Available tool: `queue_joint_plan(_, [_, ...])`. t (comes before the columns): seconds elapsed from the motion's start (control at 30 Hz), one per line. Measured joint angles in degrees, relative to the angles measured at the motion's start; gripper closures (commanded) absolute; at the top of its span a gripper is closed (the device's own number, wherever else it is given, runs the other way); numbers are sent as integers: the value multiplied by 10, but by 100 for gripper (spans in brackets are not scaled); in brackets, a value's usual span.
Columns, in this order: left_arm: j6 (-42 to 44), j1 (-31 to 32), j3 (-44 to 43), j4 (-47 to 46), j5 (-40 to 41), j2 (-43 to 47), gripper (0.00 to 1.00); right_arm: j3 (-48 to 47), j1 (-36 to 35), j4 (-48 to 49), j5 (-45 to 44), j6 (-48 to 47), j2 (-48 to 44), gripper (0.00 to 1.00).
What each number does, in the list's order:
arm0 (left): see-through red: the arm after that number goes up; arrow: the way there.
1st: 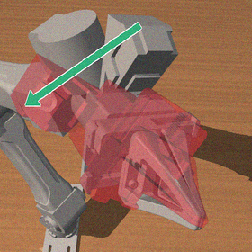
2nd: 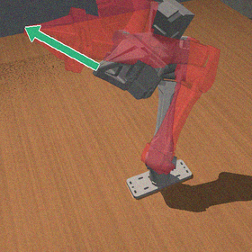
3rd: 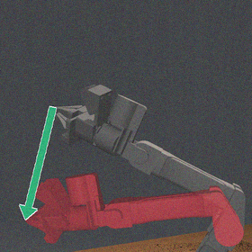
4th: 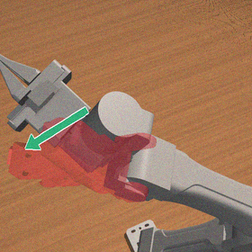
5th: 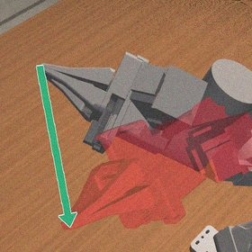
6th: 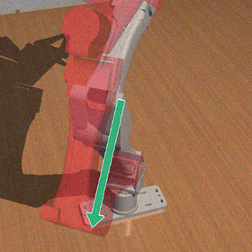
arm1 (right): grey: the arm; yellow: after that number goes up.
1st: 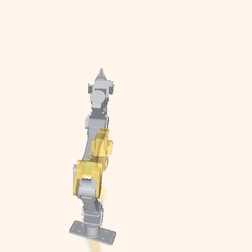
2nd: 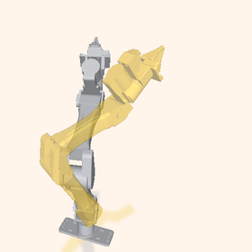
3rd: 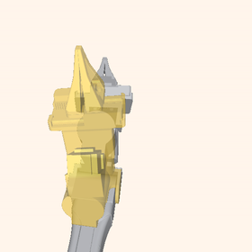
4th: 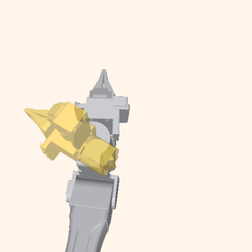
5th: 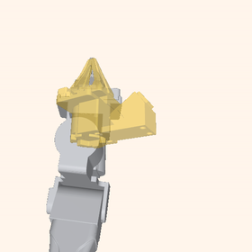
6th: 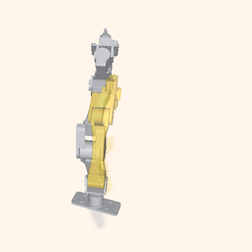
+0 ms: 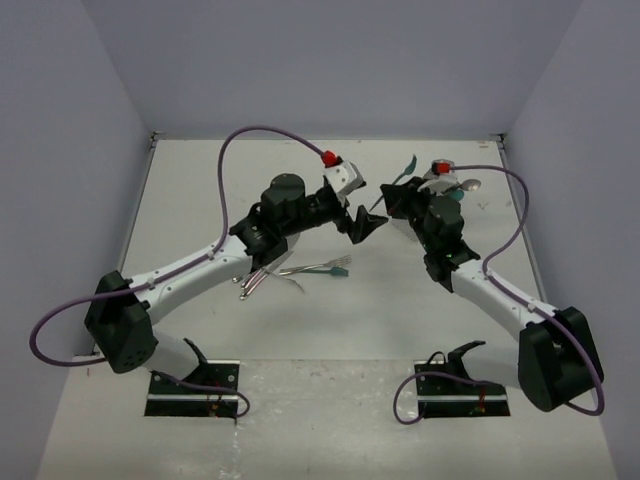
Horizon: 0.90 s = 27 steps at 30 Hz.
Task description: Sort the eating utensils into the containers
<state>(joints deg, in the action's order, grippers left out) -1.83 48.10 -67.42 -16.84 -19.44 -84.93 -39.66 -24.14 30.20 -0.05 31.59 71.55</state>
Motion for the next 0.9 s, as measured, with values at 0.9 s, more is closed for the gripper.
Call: queue_joint_plan(0.9, [-18,-178,33,42,124,65,0,-186,72,-204,-605,143,193,87])
